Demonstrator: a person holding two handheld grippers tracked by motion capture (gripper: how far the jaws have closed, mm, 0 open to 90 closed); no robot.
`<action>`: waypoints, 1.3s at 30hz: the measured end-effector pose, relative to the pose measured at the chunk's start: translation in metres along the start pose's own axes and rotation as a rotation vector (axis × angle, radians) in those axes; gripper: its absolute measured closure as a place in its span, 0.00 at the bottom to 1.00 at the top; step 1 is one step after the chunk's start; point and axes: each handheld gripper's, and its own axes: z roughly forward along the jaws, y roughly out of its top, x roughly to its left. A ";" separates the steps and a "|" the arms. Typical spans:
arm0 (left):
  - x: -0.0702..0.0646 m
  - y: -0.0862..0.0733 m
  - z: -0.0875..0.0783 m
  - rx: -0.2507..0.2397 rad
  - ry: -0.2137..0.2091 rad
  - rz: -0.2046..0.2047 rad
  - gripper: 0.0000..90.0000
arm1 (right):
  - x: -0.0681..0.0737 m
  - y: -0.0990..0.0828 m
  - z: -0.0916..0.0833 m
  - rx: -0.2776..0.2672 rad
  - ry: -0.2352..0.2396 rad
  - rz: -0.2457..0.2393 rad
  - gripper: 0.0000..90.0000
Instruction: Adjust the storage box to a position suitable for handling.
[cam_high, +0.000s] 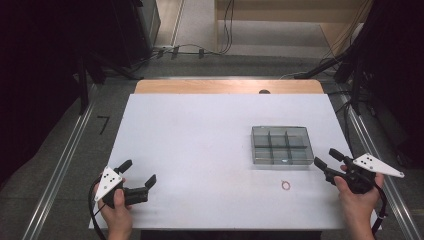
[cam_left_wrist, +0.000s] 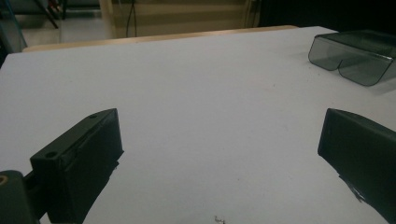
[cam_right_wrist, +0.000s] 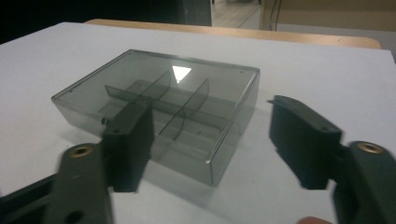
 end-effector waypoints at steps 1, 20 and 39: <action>0.000 0.000 0.000 -0.002 0.000 -0.001 0.00 | 0.000 0.003 0.003 0.001 -0.014 0.007 0.47; -0.002 0.004 0.004 0.027 0.031 0.023 0.00 | -0.029 0.018 0.075 0.128 -0.159 0.036 0.97; -0.035 0.021 0.032 0.107 -0.035 0.042 0.00 | -0.037 0.009 0.097 0.270 -0.127 0.062 0.98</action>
